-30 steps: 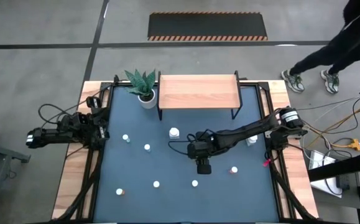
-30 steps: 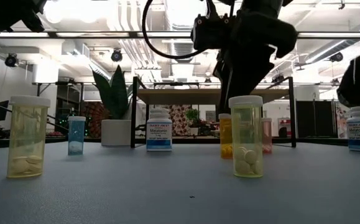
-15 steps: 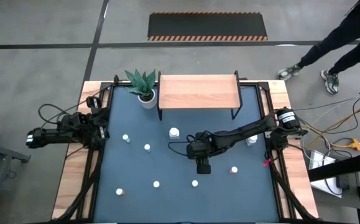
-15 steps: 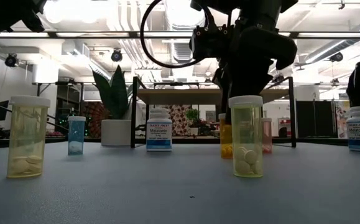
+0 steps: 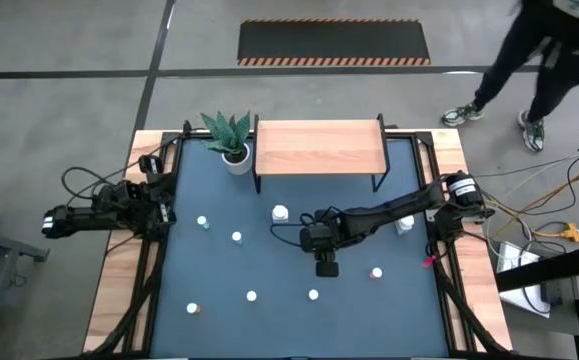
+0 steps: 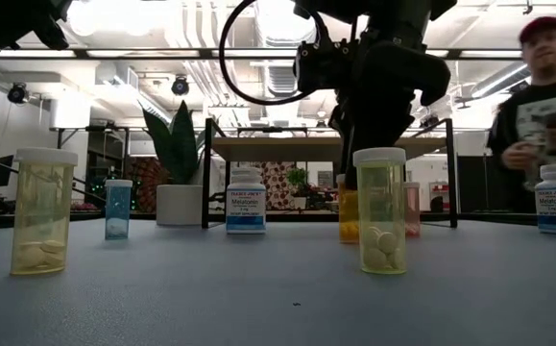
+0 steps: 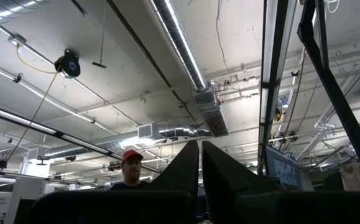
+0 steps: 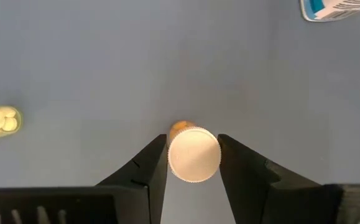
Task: Pick and place medicine bottles onto shelf by color
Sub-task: Put the right orange medicine bottle on the shelf
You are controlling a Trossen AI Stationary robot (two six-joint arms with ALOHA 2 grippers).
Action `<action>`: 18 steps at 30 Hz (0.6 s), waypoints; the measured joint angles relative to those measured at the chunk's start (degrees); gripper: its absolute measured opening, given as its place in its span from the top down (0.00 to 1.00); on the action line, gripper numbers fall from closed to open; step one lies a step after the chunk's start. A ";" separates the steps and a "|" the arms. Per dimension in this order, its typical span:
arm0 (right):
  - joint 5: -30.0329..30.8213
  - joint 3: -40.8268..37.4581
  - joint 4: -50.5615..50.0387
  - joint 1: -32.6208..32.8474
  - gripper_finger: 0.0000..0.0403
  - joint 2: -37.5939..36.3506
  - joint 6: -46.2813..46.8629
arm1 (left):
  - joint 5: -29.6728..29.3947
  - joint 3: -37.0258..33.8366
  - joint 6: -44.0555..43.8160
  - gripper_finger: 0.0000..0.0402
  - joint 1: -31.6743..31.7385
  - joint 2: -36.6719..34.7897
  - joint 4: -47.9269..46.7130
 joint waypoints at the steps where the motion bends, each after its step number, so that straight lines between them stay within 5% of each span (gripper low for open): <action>1: -0.06 0.01 -0.02 -0.21 0.69 -0.32 0.12 | 0.00 0.00 0.00 0.99 0.00 0.00 0.00; 8: -1.97 6.75 -6.52 -1.38 0.69 -1.58 0.12 | 0.02 0.00 -0.22 0.99 0.02 0.00 0.00; 18: -1.97 27.01 -20.54 -8.25 0.69 -1.83 -1.25 | 0.04 0.00 -0.26 0.99 0.02 0.00 0.00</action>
